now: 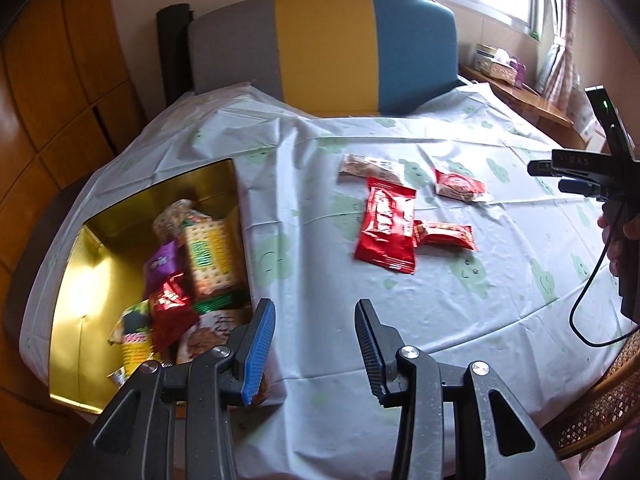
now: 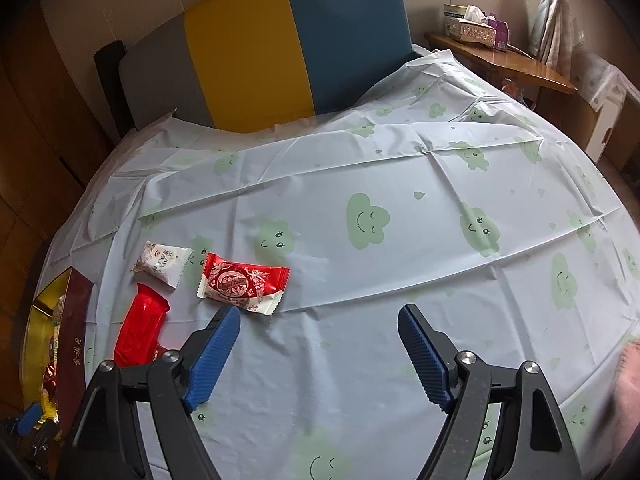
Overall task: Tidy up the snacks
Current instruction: 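Grasp the large red packet with the left tool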
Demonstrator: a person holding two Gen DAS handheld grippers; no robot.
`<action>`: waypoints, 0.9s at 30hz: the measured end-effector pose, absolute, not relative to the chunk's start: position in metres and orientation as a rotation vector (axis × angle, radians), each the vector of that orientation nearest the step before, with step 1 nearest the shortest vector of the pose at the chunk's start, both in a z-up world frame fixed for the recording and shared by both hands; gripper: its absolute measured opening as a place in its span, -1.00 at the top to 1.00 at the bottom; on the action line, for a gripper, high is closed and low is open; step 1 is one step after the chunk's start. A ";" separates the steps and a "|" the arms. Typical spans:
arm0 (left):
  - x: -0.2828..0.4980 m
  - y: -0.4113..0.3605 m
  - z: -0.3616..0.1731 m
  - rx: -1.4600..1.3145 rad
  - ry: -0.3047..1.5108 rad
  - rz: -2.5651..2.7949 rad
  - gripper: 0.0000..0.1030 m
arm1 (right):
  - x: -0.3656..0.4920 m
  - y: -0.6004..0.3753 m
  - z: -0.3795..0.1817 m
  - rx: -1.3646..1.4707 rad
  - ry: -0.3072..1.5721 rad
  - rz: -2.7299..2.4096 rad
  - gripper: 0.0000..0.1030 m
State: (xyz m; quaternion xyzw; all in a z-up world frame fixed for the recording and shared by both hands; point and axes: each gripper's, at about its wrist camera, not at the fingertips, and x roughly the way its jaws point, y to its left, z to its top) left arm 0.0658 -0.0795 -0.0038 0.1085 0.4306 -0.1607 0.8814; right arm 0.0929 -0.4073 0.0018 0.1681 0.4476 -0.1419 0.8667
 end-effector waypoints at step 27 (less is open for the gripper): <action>0.144 -0.172 -0.039 0.315 1.000 -0.462 0.04 | 0.095 -0.403 0.008 0.386 0.924 -0.248 -0.65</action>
